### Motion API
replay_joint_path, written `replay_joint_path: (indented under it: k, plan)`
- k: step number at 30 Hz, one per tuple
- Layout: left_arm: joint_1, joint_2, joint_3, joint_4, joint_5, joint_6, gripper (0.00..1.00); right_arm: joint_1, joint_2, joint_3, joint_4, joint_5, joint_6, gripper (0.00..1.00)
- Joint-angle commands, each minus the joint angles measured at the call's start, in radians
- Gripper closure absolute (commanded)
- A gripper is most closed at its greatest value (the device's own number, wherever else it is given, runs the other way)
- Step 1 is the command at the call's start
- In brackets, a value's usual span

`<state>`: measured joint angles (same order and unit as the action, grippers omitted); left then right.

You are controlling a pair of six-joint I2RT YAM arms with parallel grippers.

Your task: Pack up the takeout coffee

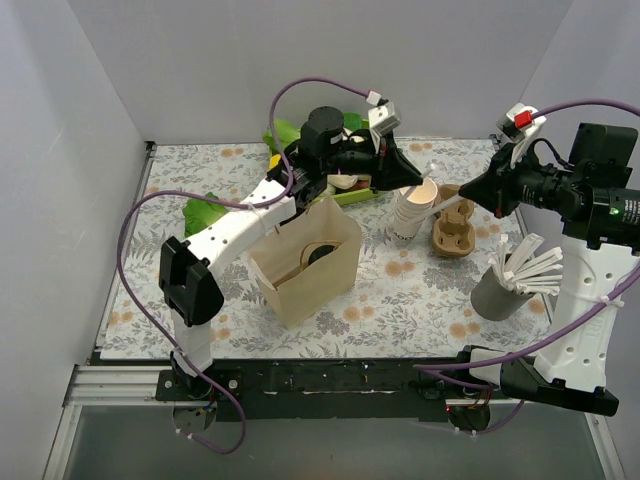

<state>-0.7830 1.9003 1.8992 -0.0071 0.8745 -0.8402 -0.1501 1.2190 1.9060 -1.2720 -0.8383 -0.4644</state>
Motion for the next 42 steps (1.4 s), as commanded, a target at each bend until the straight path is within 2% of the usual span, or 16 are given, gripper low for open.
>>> replay_joint_path:
  k: [1, 5, 8, 11, 14, 19, 26, 32, 33, 35, 37, 42]
  plan:
    - [0.031, -0.144, 0.040, -0.082, -0.120, 0.064, 1.00, 0.001, 0.010, 0.059, -0.009, 0.005, -0.008, 0.99]
    - [0.080, -0.216, 0.053, -0.096, -0.127, 0.032, 1.00, 0.001, 0.019, 0.080, -0.013, 0.028, -0.013, 0.99]
    - [0.125, -0.294, 0.083, -0.195, -0.141, 0.055, 1.00, 0.001, 0.025, 0.088, -0.016, 0.042, -0.017, 0.99]
    - [0.160, -0.406, 0.049, -0.280, -0.163, 0.084, 1.00, 0.001, 0.024, 0.073, -0.006, 0.050, -0.016, 0.99]
    - [0.162, -0.510, -0.038, -0.329, -0.198, 0.134, 1.00, 0.001, 0.019, 0.045, 0.013, 0.047, 0.003, 0.99]
    - [0.163, -0.586, -0.153, -0.409, -0.273, 0.194, 1.00, 0.001, 0.037, 0.056, 0.039, 0.036, 0.027, 0.99]
    - [0.183, -0.730, -0.455, -0.332, -0.354, 0.236, 1.00, 0.001, 0.066, 0.128, 0.025, 0.079, 0.033, 0.99]
    - [0.182, -0.800, -0.586, -0.303, -0.362, 0.233, 0.99, 0.000, 0.102, 0.332, -0.036, 0.295, 0.012, 0.99]
    - [0.182, -0.813, -0.607, -0.288, -0.368, 0.210, 0.89, 0.001, 0.096, 0.343, -0.036, 0.318, 0.009, 0.99]
    - [0.182, -0.849, -0.655, -0.249, -0.388, 0.184, 0.39, 0.001, 0.071, 0.343, -0.035, 0.399, 0.007, 0.99]
    - [0.182, -0.866, -0.678, -0.217, -0.381, 0.159, 0.32, 0.001, 0.047, 0.320, -0.036, 0.491, -0.002, 0.99]
    - [0.182, -0.889, -0.729, -0.088, -0.312, 0.130, 0.27, 0.001, -0.019, 0.297, -0.035, 0.706, -0.040, 0.99]
